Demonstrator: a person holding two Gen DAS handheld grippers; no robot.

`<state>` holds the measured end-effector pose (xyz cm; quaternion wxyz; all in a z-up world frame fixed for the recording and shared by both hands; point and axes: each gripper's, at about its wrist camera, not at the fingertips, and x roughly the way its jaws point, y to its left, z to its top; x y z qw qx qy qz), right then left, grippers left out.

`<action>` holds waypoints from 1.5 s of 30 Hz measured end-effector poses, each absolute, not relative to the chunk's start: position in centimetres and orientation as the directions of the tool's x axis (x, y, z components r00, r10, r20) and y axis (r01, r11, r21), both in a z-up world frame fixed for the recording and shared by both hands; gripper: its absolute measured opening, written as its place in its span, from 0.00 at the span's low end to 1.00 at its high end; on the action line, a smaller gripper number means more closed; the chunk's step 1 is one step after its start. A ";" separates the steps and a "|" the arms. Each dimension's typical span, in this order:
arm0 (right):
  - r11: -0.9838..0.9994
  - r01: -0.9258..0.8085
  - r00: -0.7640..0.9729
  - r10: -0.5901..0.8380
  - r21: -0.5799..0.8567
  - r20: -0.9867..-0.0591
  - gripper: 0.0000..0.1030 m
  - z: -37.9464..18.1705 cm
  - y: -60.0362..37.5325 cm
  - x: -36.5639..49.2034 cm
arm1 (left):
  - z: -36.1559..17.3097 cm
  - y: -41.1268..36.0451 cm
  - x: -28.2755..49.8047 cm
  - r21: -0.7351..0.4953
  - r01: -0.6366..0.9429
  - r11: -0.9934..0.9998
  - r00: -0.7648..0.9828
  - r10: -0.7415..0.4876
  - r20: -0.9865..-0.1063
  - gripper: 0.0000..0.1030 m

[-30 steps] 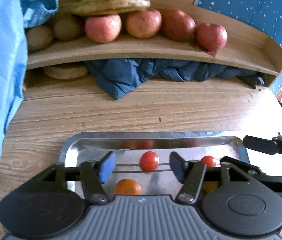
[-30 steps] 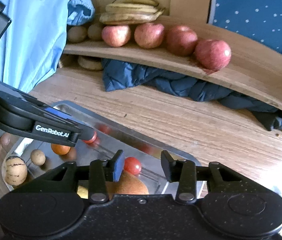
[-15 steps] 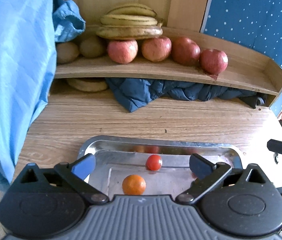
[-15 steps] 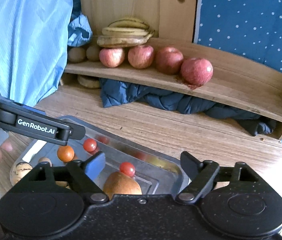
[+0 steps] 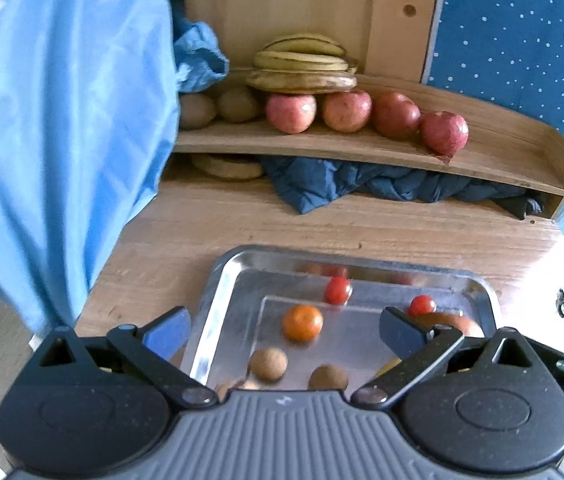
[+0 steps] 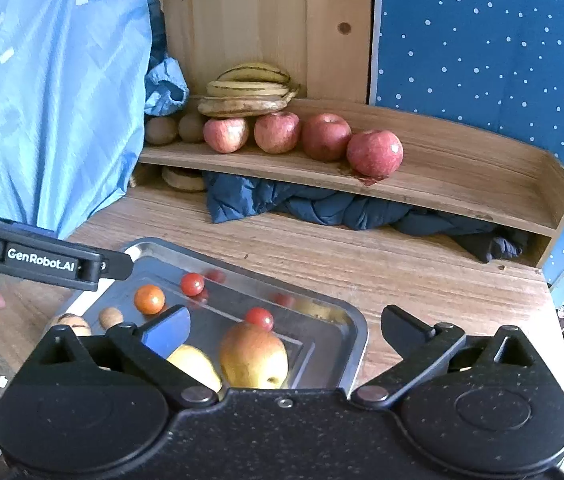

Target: Organize fruits

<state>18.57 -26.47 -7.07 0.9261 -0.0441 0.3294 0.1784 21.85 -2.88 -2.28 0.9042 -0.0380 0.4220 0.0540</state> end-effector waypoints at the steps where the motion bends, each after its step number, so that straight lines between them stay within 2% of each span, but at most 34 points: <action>1: 0.932 -0.360 0.719 0.302 0.037 -0.626 0.99 -7.0 -26.5 18.3 | -2.3 -2.7 21.4 -0.023 -0.137 0.990 0.638 0.071 -0.766 0.99; 14: 0.918 -0.392 0.710 0.343 0.060 -0.615 0.99 -6.8 -24.8 15.9 | -2.6 -0.1 17.7 -0.017 -0.186 0.982 0.636 0.107 -0.764 0.99; 45: 0.980 -0.179 0.711 0.188 0.084 -0.678 0.99 -8.3 -21.3 6.4 | -4.6 3.7 10.8 -0.047 0.016 0.999 0.616 -0.047 -0.786 0.99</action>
